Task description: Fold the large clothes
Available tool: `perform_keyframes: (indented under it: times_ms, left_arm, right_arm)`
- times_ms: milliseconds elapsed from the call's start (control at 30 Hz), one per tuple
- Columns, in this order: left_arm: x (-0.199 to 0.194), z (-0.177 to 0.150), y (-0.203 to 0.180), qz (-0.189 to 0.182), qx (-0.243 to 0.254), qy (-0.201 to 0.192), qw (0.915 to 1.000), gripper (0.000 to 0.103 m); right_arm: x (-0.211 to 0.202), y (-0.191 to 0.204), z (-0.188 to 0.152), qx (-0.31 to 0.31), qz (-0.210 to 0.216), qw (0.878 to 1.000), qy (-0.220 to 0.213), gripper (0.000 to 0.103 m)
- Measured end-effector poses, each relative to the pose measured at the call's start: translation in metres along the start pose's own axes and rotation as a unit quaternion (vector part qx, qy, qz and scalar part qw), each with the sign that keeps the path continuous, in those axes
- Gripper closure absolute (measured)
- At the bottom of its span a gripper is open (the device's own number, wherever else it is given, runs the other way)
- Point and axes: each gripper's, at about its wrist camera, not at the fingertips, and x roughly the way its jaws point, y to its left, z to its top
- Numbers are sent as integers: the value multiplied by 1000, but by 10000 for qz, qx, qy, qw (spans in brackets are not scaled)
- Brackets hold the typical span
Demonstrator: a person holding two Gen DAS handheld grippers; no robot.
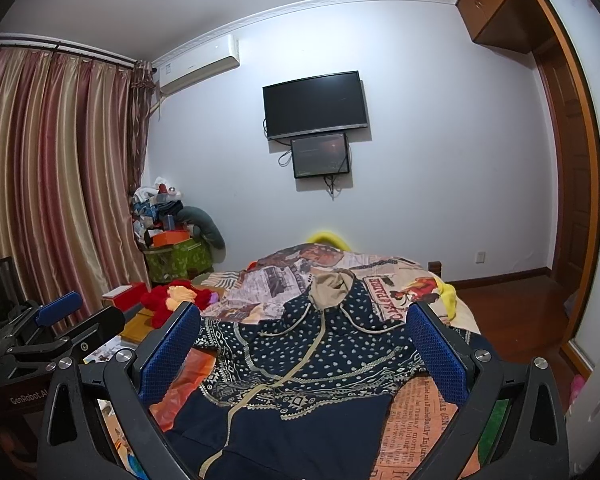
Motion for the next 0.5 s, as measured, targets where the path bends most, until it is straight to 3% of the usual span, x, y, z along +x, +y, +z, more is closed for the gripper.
perform_keyframes:
  times_ms: [500]
  left_arm:
    - [-2, 3, -1, -9, 9, -24, 10000, 0]
  right_arm:
    - [0, -2, 2, 3, -4, 10000, 3, 0]
